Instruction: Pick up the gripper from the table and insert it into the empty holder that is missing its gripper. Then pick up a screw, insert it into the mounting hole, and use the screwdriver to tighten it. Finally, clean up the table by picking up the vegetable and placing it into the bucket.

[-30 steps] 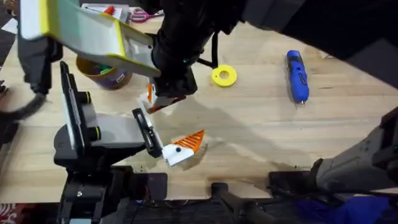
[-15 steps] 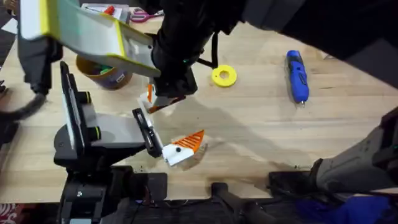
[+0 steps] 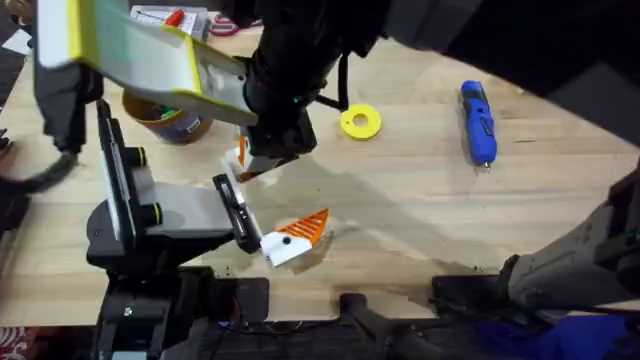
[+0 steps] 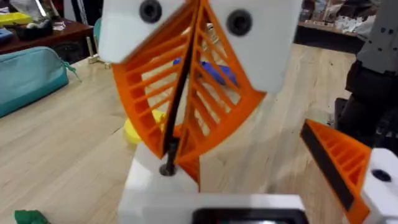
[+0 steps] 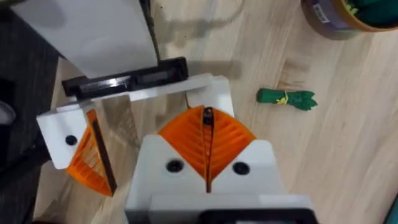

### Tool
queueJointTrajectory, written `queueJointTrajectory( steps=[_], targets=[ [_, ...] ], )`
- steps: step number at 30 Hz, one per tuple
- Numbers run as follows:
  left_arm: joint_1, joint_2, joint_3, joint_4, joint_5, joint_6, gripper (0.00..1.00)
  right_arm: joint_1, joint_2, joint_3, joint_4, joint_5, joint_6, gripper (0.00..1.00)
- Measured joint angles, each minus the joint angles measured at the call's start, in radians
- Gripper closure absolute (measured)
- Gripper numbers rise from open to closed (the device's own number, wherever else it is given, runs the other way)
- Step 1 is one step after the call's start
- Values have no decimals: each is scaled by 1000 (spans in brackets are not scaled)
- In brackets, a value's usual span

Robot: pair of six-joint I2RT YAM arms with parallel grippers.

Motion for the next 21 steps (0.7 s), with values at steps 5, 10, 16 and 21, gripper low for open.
queueJointTrajectory(
  steps=[5, 10, 16, 21],
  targets=[
    [0, 0, 0, 0, 0, 0, 15, 1, 5, 0, -7, 0, 0, 995],
    [0, 0, 0, 0, 1, 0, 15, 1, 5, 0, -10, 0, 0, 995],
    [0, 0, 0, 0, 2, 0, 15, 1, 7, 0, -11, 0, 0, 995],
    [0, 0, 0, 0, 2, 0, 16, 1, 7, 0, -11, 0, 0, 995]
  ],
)
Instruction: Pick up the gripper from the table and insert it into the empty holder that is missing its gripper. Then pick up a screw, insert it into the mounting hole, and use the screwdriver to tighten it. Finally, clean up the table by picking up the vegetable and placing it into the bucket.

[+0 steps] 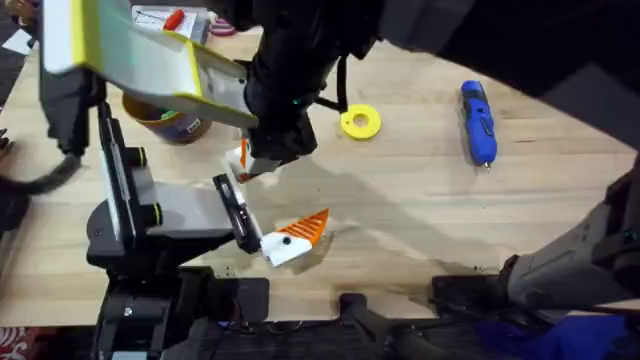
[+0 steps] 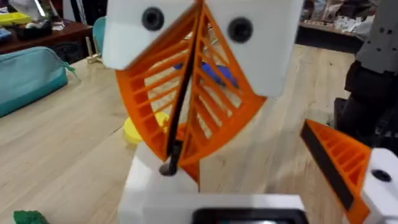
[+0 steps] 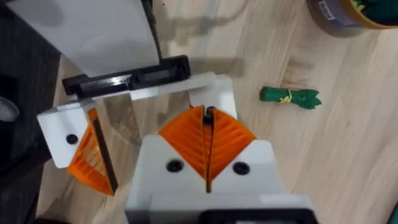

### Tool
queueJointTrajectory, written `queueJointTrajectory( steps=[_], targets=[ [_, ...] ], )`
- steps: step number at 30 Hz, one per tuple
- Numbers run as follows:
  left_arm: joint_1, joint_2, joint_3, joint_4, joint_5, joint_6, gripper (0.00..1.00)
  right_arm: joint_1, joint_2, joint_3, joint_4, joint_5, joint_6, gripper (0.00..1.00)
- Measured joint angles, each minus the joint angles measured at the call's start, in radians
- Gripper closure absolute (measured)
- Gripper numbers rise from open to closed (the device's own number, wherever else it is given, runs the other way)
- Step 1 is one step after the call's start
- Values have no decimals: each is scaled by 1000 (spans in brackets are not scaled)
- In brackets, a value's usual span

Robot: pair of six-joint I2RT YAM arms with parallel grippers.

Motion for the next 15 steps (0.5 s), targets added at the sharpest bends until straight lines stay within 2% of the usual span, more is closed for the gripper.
queueJointTrajectory(
  steps=[15],
  targets=[
    [0, 4, 0, -1, 0, -23, 15, 0, 30, 7, -1, 0, 0, 995]
  ],
)
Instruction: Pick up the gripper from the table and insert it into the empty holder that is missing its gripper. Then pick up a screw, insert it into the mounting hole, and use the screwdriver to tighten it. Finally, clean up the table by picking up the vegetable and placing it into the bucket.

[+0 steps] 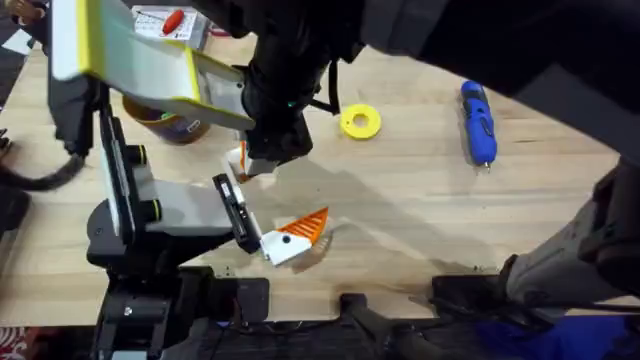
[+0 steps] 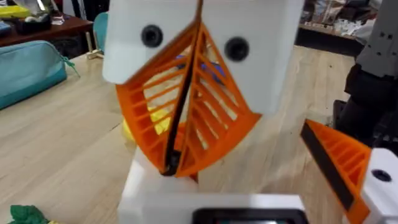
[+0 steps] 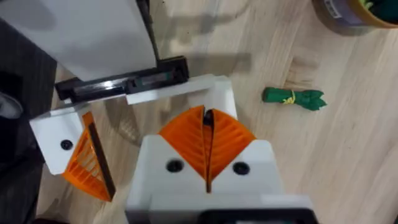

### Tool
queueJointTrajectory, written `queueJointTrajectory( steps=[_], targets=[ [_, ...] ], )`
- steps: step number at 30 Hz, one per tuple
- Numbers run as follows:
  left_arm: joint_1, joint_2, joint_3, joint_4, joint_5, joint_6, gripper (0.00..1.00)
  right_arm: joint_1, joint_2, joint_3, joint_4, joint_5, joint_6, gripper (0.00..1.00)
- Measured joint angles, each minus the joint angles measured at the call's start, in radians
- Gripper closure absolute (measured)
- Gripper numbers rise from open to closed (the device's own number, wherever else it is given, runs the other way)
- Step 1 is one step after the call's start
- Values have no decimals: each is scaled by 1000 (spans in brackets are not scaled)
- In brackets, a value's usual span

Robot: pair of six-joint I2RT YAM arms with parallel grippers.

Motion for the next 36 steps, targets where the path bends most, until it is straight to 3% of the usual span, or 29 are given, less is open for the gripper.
queueJointTrajectory(
  steps=[17, 18, 24, 26, 36],
  targets=[
    [0, 0, 0, 0, 0, 0, 15, 0, 0, 1, 0, 0, 0, 995],
    [0, 0, 0, 0, 0, 0, 15, 0, 0, 1, -1, 0, 3, 952],
    [0, -1, 0, 0, 2, 5, 15, 3, 5, 1, -2, 0, -2, 52],
    [0, -1, 0, 0, 2, 5, 16, 4, 7, 1, -3, 0, -4, 9],
    [0, -1, 0, 0, 2, 8, 15, 3, 9, 1, -2, 0, -4, 5]
  ],
)
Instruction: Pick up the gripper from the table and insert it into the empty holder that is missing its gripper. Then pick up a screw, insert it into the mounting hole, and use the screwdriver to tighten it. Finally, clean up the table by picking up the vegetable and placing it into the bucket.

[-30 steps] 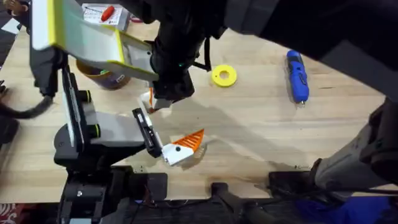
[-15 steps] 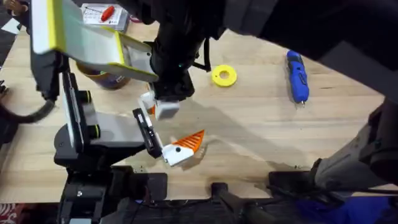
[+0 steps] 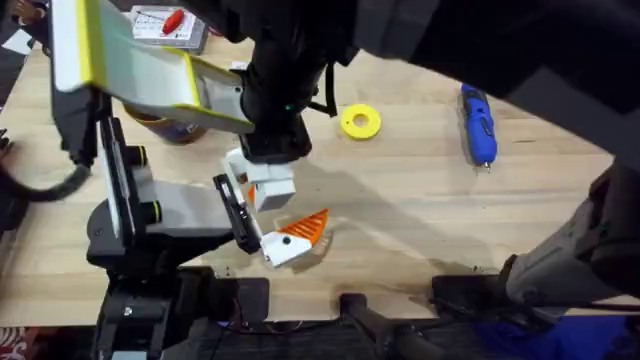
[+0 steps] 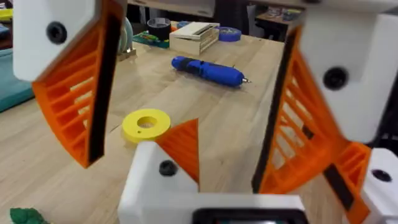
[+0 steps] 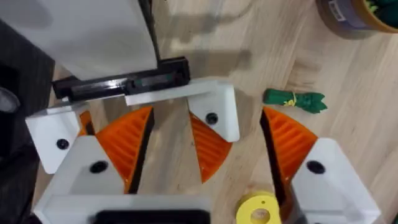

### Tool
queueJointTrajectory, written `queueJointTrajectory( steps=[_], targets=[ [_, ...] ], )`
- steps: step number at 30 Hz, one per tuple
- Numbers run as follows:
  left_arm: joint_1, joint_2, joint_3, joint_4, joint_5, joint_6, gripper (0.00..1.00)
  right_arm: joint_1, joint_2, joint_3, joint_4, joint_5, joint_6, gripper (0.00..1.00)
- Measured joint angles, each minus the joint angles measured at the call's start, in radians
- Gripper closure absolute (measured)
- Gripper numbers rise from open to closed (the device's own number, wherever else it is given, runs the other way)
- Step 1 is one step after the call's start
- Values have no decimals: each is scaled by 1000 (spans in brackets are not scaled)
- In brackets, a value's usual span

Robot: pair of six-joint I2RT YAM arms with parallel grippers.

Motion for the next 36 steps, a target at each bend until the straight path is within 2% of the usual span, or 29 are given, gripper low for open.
queueJointTrajectory(
  steps=[9, 21, 26, 36],
  targets=[
    [0, 0, 0, 0, 0, 0, 15, -55, -15, 0, 0, -1, 0, 4],
    [0, 0, 0, 0, 0, 0, 15, -322, -191, -6, 3, -182, -21, 5],
    [0, 0, 0, 0, 0, 0, 15, -405, -267, -123, 48, -269, -63, 4],
    [0, 0, 0, 0, 0, 0, 15, -598, -469, -497, 109, -469, -187, 4]
  ],
)
